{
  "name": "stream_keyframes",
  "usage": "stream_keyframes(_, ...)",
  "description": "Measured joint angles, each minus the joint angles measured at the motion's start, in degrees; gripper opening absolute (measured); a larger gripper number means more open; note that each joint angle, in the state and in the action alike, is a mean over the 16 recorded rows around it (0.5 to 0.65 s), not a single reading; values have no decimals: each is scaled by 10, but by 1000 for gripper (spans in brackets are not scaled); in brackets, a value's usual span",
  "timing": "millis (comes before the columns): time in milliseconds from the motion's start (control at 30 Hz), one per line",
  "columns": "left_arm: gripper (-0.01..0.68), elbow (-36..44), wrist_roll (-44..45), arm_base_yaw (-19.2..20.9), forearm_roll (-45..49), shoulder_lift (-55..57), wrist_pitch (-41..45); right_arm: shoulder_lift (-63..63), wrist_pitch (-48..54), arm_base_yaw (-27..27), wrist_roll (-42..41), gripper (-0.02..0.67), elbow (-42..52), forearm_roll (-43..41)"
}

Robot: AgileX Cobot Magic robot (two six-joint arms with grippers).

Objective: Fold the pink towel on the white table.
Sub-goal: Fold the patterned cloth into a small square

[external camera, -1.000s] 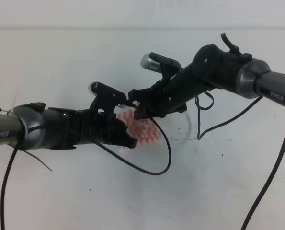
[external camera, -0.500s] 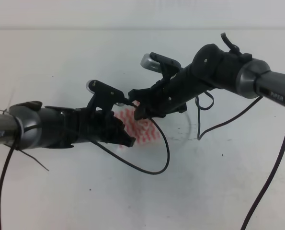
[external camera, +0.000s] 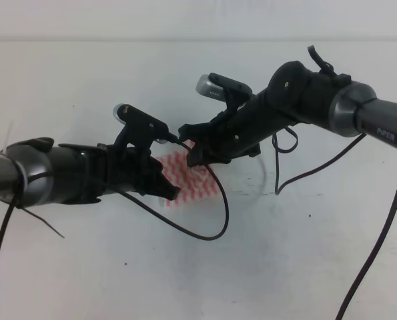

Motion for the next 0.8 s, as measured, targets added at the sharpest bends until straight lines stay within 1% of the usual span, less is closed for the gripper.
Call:
stream_keyframes(233, -1, 0, 10, 7, 0, 3, 5, -1, 0, 0, 0, -16, 0, 1)
stream_keyframes(600, -1, 0, 15, 39, 0, 16, 82, -1, 3, 0, 0, -16, 0, 2)
stream_keyframes(800, -1, 0, 15, 49, 0, 23, 119, -1, 4, 0, 0, -16, 0, 3)
